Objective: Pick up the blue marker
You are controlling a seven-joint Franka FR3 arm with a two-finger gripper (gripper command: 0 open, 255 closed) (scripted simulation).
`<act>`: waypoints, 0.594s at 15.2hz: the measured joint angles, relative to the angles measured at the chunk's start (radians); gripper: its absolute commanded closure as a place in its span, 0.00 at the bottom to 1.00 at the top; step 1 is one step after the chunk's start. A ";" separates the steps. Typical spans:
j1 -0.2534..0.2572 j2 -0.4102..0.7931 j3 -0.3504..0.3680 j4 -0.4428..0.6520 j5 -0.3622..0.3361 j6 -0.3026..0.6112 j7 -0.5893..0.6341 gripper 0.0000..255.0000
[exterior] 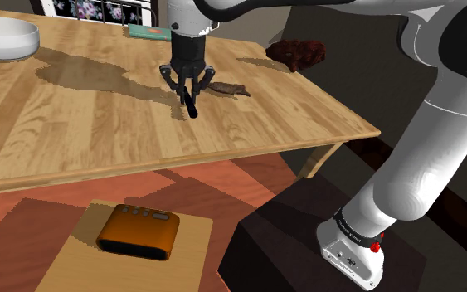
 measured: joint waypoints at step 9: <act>0.007 0.001 0.004 0.118 0.002 -0.117 -0.006 1.00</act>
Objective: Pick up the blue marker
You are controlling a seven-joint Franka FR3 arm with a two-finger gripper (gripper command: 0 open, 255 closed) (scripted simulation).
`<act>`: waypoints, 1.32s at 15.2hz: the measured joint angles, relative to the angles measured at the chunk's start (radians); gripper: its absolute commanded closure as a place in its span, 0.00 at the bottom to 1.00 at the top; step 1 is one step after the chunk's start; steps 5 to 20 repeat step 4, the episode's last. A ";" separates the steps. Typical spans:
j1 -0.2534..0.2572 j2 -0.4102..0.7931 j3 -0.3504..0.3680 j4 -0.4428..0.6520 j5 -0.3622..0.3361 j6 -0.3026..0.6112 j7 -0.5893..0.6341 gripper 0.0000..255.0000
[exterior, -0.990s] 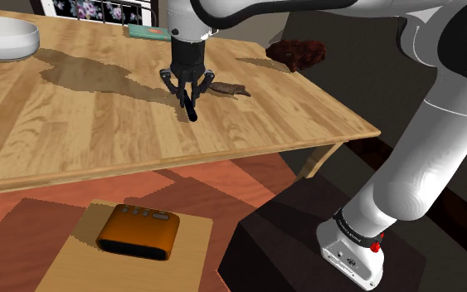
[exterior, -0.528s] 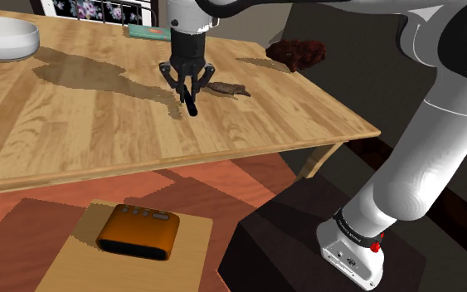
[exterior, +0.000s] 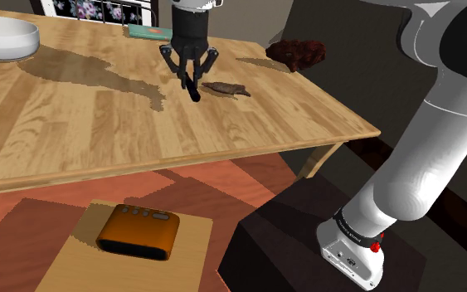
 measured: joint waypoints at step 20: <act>0.007 0.014 0.001 0.068 -0.007 -0.056 0.000 1.00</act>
